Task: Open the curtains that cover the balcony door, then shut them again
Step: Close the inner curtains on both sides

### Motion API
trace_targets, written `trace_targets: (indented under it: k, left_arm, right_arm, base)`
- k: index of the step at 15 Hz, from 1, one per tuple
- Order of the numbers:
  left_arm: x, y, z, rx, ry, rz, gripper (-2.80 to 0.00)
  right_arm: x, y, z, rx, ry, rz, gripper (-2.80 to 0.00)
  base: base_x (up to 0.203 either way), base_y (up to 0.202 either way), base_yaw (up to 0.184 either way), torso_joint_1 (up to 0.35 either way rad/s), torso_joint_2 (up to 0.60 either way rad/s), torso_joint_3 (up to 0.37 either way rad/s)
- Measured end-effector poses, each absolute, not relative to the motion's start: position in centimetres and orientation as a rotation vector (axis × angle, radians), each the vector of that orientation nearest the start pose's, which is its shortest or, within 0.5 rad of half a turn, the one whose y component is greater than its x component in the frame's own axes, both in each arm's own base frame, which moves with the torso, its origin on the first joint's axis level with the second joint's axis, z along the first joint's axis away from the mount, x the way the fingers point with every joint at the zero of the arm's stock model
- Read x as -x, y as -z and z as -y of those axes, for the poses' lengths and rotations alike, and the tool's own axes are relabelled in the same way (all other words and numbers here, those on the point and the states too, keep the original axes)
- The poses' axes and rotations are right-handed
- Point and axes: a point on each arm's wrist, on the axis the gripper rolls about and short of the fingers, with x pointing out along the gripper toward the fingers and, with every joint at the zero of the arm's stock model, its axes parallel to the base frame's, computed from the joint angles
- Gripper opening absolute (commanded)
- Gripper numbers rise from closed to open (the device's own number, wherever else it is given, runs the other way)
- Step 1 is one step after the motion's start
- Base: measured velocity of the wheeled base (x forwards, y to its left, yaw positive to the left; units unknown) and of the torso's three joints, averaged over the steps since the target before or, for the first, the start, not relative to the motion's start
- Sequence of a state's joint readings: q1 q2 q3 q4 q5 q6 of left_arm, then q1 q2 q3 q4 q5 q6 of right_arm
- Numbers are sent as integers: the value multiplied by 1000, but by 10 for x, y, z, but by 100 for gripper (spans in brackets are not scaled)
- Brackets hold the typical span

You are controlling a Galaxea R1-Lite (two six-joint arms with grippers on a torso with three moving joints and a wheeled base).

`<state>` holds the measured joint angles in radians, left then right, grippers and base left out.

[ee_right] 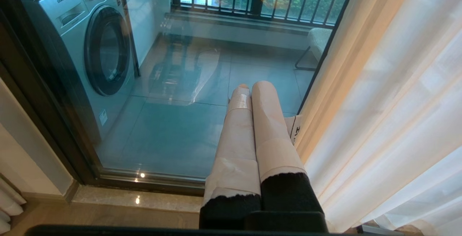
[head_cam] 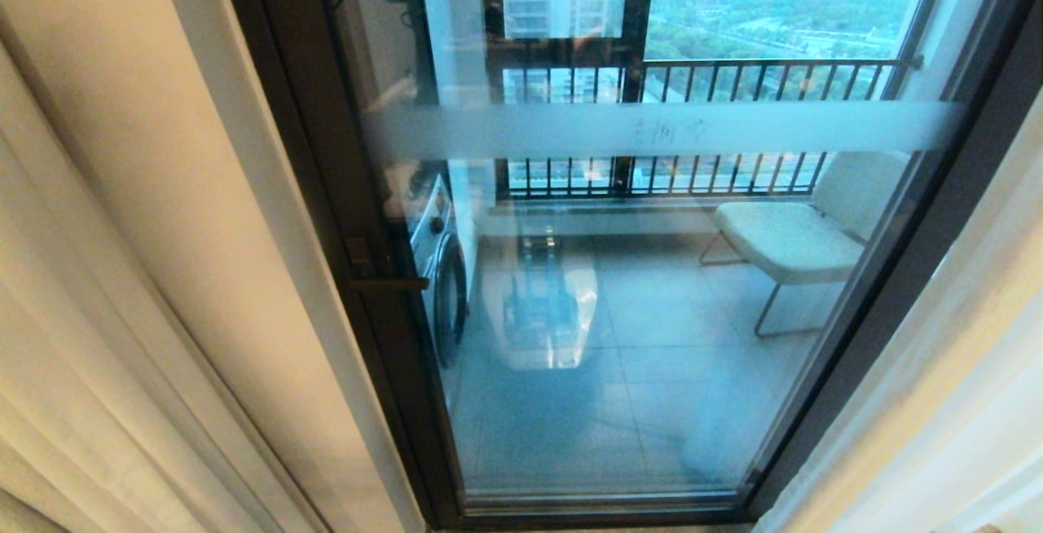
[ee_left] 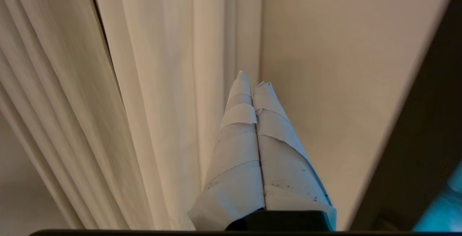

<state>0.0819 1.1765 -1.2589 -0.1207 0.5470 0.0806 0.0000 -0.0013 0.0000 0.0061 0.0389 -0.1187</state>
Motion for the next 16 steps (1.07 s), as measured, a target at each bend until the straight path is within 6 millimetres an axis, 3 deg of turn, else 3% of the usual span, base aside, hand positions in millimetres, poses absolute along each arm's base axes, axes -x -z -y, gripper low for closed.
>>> trace_targets:
  k: [3, 9, 16]
  left_arm:
    - [-168, -395, -30, -62, -674, 212, 0]
    - [-186, -396, -62, -121, -858, 170, 0]
    - [-214, -409, -75, -67, -875, 205, 0]
  right_arm:
    - [23, -75, -1, 118, -40, -2, -280]
    - [23, -75, -1, 118, -39, -2, -280]
    - [23, -75, -1, 119, -40, -3, -280]
  base:
    - [0, 0, 0, 0, 0, 0]
    - [0, 0, 0, 0, 0, 0]
    - [0, 0, 0, 0, 0, 0]
